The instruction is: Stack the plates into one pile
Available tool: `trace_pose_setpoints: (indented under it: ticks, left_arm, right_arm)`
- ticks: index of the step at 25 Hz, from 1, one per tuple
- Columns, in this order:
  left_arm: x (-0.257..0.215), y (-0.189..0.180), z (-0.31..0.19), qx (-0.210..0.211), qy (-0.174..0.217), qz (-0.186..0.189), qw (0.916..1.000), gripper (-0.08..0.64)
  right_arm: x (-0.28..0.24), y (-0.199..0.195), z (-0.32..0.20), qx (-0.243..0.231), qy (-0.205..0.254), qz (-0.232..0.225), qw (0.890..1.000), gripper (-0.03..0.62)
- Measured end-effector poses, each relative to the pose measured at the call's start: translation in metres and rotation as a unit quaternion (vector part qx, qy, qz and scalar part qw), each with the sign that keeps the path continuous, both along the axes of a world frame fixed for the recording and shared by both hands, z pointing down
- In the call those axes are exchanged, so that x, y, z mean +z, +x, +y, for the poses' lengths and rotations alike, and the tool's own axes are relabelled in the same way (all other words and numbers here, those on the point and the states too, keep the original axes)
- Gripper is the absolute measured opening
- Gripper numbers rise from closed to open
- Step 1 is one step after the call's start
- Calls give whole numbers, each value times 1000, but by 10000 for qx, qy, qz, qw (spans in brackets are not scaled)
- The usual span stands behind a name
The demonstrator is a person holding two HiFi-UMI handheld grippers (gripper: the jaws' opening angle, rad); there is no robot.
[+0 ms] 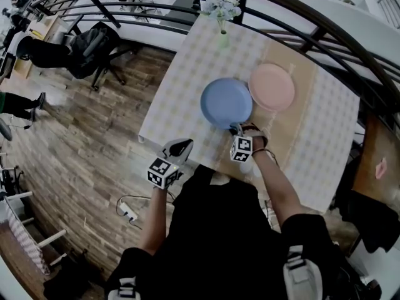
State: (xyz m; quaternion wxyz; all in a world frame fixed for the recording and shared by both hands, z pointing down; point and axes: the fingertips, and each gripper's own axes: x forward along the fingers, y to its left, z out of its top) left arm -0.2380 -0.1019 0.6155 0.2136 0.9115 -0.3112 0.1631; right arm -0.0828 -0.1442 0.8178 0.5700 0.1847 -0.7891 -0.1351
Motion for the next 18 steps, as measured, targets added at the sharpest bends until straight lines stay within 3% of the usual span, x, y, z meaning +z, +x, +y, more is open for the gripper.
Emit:
trace_pose_setpoints:
  ticks: [18]
  left_arm:
    - [15, -29, 9, -116, -82, -75, 9999, 3]
  right_arm:
    - [16, -17, -2, -558, 389, 504, 9964, 9]
